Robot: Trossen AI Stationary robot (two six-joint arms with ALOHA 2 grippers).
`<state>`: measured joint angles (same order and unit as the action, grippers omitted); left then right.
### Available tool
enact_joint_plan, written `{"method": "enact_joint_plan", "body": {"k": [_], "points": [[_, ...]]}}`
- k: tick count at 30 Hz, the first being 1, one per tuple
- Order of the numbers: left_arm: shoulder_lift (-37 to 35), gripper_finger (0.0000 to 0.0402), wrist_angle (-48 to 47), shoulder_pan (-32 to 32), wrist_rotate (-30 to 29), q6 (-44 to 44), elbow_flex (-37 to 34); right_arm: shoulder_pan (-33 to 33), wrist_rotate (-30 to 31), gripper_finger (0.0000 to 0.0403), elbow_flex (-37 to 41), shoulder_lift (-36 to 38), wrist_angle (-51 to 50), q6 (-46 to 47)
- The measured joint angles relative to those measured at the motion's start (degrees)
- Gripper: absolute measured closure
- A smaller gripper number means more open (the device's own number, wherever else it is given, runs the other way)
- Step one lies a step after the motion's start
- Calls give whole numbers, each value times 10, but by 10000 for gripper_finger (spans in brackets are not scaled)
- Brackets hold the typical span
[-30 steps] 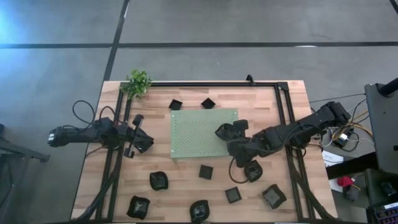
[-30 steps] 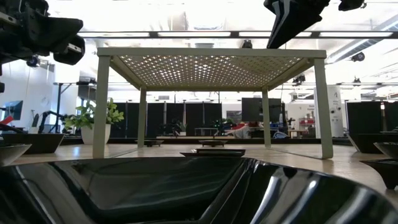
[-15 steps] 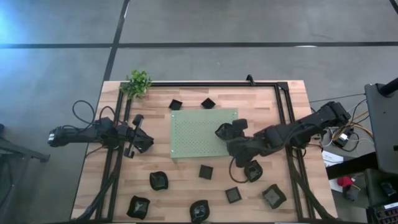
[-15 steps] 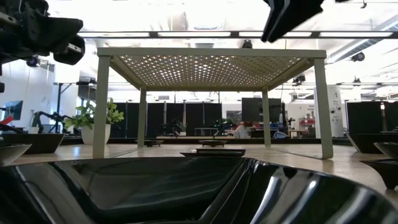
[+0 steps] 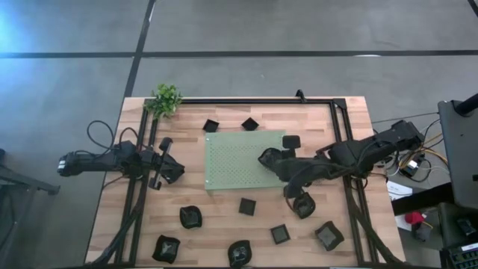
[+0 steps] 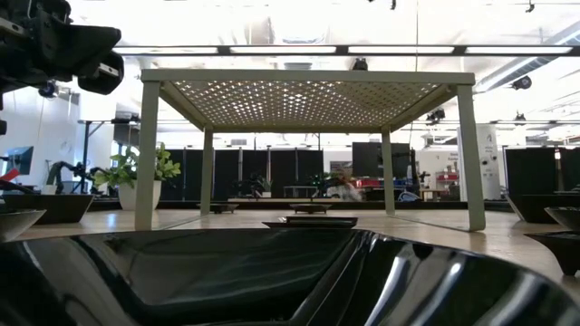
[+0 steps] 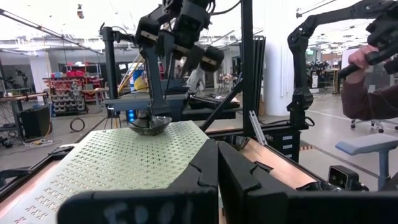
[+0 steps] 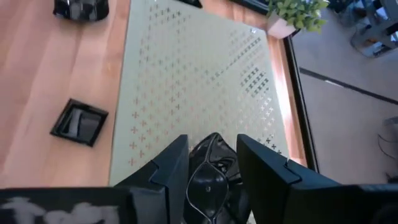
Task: Pick & Place Mini shaped plates
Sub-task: Put the distorted square plate on the shelf
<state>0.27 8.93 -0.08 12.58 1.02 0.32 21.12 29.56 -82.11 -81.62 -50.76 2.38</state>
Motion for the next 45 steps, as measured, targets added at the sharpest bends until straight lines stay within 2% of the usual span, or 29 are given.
{"method": "enact_joint_plan", "body": {"k": [7, 15, 20, 27, 37, 45], "points": [[0, 401, 0, 0, 0, -3, 0, 0, 0, 272, 4, 29, 0, 34], [1, 401, 10, 0, -11, -44, 7, 0, 0, 276, 8, 65, 0, 41], [11, 401, -4, 0, -91, -87, 55, 0, 0, 280, 20, 79, 0, 41], [75, 401, -152, 0, -196, -120, 147, 0, 0, 274, 37, 83, 0, 41], [212, 401, -339, 0, -254, -228, 279, 0, 0, 280, 38, 84, 0, 36], [329, 401, -518, 0, -262, -328, 393, 0, 0, 278, 38, 84, 0, 34]]}}
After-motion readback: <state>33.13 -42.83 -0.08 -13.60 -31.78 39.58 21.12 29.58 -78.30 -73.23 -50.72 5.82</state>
